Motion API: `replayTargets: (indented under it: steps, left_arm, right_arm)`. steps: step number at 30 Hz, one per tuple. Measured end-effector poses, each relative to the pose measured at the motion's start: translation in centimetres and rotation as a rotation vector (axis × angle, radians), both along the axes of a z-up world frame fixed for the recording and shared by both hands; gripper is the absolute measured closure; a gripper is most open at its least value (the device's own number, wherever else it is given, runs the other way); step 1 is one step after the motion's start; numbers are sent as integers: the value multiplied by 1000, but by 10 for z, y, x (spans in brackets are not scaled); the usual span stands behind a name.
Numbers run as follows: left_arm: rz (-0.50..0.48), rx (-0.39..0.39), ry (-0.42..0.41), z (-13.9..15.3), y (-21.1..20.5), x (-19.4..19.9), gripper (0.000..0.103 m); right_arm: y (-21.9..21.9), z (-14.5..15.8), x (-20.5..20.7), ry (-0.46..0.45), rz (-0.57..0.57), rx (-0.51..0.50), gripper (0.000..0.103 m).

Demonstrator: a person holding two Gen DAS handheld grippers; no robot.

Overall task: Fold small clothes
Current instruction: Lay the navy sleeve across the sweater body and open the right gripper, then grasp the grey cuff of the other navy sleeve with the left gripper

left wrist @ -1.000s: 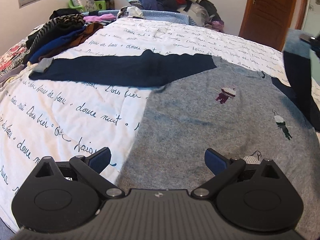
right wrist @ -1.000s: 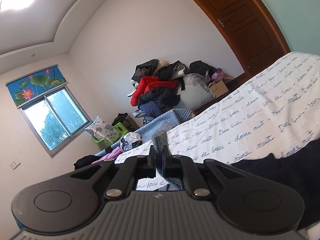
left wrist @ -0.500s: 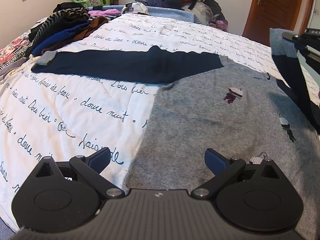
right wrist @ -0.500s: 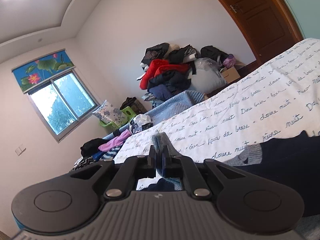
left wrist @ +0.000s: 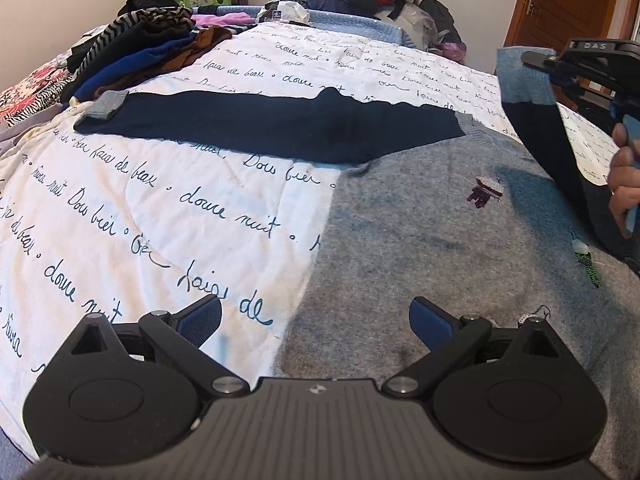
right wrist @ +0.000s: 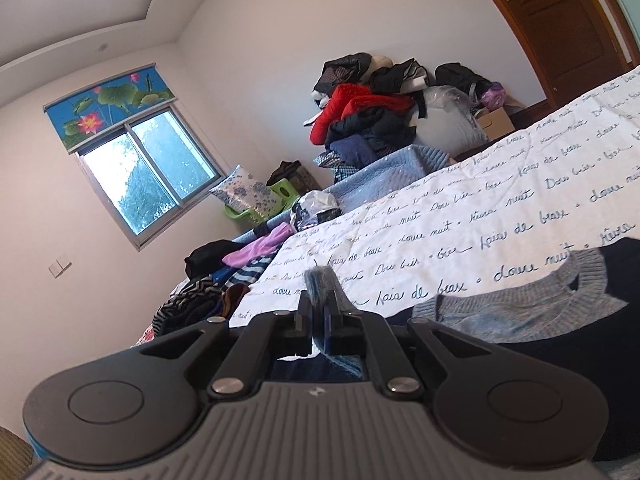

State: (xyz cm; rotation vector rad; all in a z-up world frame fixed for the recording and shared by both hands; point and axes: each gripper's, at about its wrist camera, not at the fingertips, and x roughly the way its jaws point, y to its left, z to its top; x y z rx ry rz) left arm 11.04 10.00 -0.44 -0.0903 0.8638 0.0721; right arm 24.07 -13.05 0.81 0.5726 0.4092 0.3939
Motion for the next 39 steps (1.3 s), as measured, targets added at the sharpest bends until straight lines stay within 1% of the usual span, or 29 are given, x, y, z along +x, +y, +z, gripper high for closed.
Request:
replayTargets:
  steps: [7,15,18,20,24,27,29,31,33,35,36,37,38,39]
  left_arm:
    - [22,2,4,-1,9,-1,4]
    - [59,1,10,-2,23,-3,4]
    - [69,4,2,-1,27,-3,4]
    - [72,19,-18,2,27,-4,4]
    - [91,67,-63,8,27,-6,4]
    - [101,55,-69,9,32,-4,4]
    - [119,44,-59,7,37,-2,4]
    - [133,36,-50,5,45,0,4]
    - [140,44,-47,4,53,2,4]
    - [164,78,-57,5,62,4,4]
    - [181,95,-64,6,68,5,4]
    - [201,112,-70,7,74,7,4]
    - [226,128,-70,8,80,9,4]
    - [248,139,-68,8,87,12,4]
  right_arm:
    - [25,-21,18,54,55,-9,98]
    - [65,-51,35,123,92,-65,98]
    - [76,-57,38,134,98,-95,98]
    - [83,-61,40,147,103,-107,98]
    - [101,-66,46,162,141,-180,95]
    - [115,-70,50,191,162,-231,93]
    - [121,-74,53,212,192,-229,89]
    - [126,-76,54,222,214,-226,74]
    - [123,-70,49,197,231,-175,74]
    - [111,-56,40,144,236,-89,74]
    - [104,-50,35,116,226,-67,72]
    - [97,-44,32,100,203,-67,66]
    - [92,-40,30,103,171,-84,61]
    - [88,-38,31,124,143,-104,47]
